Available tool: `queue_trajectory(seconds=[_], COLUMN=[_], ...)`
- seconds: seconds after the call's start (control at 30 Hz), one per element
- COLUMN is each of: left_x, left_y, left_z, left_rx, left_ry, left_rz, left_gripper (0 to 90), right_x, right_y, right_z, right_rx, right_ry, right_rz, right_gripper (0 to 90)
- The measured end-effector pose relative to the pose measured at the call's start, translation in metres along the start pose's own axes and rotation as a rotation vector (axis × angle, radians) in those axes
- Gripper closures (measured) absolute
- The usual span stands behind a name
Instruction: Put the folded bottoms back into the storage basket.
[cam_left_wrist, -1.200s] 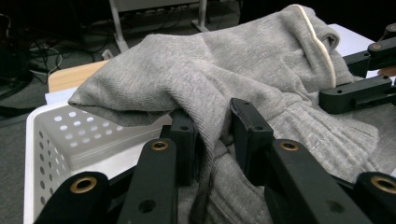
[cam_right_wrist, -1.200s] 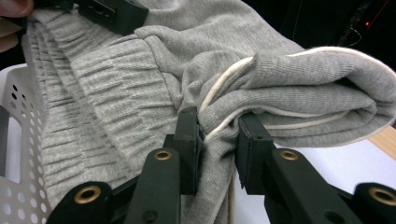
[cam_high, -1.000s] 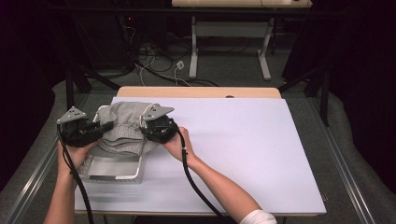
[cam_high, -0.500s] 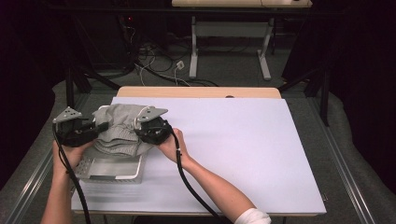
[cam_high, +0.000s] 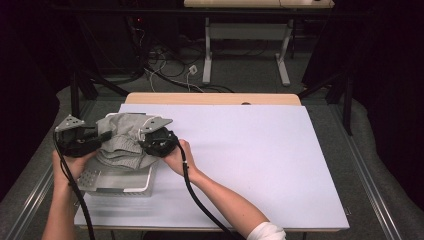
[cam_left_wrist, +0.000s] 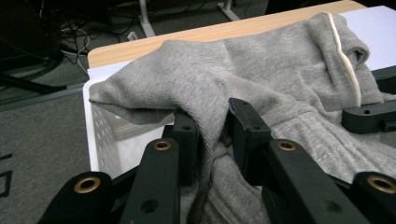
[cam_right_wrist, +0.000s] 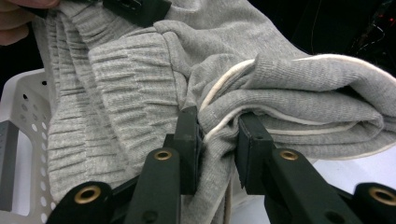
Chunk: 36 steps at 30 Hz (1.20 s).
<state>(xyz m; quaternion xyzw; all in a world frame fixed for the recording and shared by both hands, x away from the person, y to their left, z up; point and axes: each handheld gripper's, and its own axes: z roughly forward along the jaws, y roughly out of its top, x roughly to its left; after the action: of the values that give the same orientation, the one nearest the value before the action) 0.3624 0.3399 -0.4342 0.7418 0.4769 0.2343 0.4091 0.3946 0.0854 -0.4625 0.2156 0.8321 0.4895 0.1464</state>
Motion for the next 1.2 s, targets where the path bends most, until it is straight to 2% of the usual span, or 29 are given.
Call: queue_trajectory(seconds=[0.1, 0.53, 1.2], left_x=[0.0, 0.007, 0.011], left_y=[-0.001, -0.003, -0.008], left_z=[0.002, 0.001, 0.007], left_rx=[0.013, 0.011, 0.055], left_ry=[0.015, 0.035, 0.074], left_rz=[0.011, -0.005, 0.009], left_gripper=[73.9, 74.2, 74.5], right_x=[0.002, 0.007, 0.012], right_y=[0.0, -0.001, -0.006], right_z=[0.003, 0.011, 0.025], right_rx=[0.003, 0.01, 0.038], right_ry=[0.004, 0.012, 0.025], right_rz=[0.0, 0.009, 0.039], right_gripper=[72.4, 72.3, 72.0])
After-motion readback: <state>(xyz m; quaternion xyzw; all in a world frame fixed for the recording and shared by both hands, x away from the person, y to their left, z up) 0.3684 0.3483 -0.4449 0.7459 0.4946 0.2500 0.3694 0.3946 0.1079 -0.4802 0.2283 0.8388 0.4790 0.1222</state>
